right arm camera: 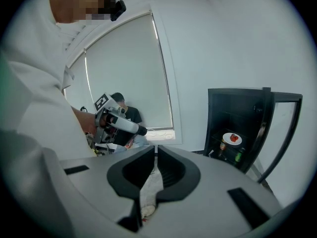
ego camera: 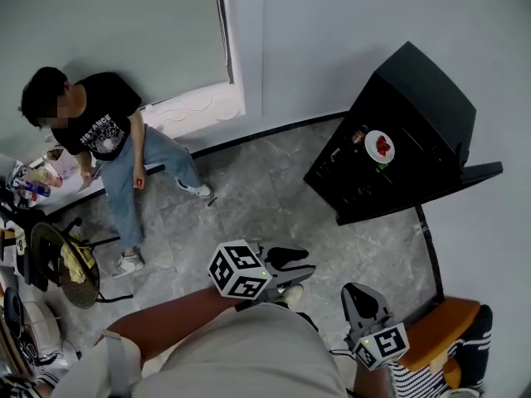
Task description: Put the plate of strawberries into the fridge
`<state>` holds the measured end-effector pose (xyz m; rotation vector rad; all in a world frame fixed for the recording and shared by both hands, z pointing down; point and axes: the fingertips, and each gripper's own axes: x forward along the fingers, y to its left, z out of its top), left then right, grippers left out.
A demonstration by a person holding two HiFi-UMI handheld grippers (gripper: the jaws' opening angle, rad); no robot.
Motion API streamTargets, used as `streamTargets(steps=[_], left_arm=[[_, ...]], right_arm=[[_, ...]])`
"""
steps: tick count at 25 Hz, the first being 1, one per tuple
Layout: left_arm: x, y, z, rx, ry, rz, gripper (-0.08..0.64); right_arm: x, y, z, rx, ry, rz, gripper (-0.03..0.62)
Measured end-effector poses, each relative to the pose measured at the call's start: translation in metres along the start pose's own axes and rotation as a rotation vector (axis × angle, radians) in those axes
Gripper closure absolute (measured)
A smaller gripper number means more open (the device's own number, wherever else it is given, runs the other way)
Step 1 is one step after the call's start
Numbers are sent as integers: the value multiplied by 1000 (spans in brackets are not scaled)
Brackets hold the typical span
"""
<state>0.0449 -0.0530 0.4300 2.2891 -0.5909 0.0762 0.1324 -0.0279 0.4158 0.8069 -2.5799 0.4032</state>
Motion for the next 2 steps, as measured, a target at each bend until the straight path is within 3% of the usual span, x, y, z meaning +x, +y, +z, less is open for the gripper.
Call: streamTargets(steps=[2], left_arm=[[-7, 2, -3, -3, 4, -2, 391]], right_arm=[[3, 6, 1, 1, 4, -5, 561]])
